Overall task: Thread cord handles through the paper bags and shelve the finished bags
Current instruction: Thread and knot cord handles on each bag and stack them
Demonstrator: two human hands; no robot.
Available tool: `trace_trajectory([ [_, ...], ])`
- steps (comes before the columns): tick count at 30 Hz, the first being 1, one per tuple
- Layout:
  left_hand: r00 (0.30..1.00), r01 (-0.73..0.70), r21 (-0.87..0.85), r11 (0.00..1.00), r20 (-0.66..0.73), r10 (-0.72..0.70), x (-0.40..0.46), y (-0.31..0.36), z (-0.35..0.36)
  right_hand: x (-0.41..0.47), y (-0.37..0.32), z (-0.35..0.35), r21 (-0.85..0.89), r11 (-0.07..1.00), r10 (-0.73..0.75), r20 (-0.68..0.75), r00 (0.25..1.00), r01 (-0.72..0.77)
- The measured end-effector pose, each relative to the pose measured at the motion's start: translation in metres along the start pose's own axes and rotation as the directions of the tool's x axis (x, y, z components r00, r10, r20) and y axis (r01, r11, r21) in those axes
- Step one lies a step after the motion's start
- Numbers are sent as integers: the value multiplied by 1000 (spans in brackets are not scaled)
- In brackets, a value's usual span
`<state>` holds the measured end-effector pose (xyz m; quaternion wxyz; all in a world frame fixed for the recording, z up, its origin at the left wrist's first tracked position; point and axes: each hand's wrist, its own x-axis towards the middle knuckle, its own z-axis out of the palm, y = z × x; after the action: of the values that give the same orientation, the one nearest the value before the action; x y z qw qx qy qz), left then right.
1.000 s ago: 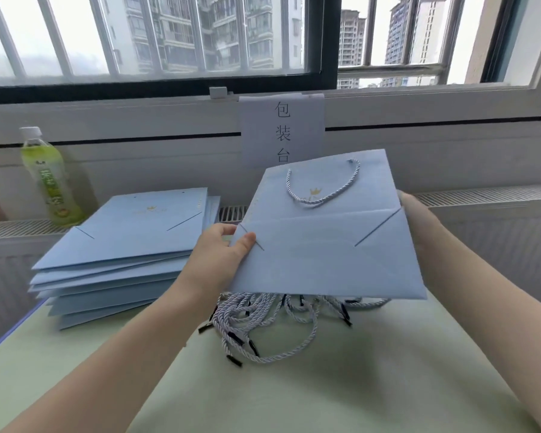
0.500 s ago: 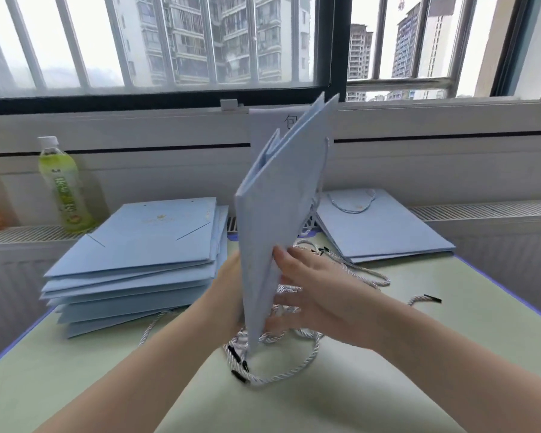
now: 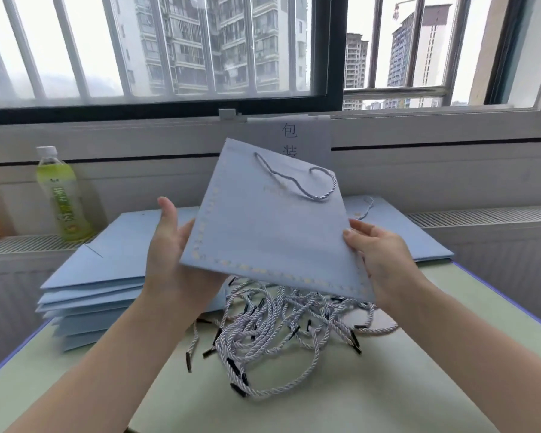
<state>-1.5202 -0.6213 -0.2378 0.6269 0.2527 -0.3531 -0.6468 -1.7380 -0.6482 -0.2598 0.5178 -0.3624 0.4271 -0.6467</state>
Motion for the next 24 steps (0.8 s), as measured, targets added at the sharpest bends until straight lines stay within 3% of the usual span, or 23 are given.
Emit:
trace_trajectory([
  [2,999,32,56,998,29,-34,1,0,1,1,-8,-5,46,996,82,7,997,-83],
  [4,999,29,117,993,-15,-28,4,-5,-1,3,-16,-10,262,946,178,70,982,-190],
  [6,998,30,98,995,-64,-24,7,-14,-2,2,-19,-11,447,858,169,220,961,-253],
  [7,995,30,119,992,-94,-19,8,-17,0,0,-19,-10,449,857,132,286,949,-254],
  [9,990,9,190,982,-141,19,8,-24,4,-4,-13,-7,299,925,94,420,902,-235],
  [12,983,-52,286,957,-152,98,8,-32,5,-20,-3,4,2,980,144,675,724,-198],
  [14,984,-78,348,934,-125,129,7,-33,5,-30,2,10,-46,978,166,755,634,-202],
  [15,985,-84,365,927,-111,132,6,-33,4,-34,4,13,-41,977,167,763,624,-211],
  [17,989,-66,404,912,-98,115,8,-31,2,-38,5,20,-15,975,166,716,678,-223],
  [19,988,-79,514,854,-74,136,11,-33,-2,-35,5,24,63,961,193,549,813,-271],
  [21,976,-172,725,666,32,217,12,-39,-8,-31,5,23,155,949,212,336,918,-275],
  [24,943,-297,908,296,231,239,10,-51,-14,-22,3,18,179,971,152,62,986,-161],
])
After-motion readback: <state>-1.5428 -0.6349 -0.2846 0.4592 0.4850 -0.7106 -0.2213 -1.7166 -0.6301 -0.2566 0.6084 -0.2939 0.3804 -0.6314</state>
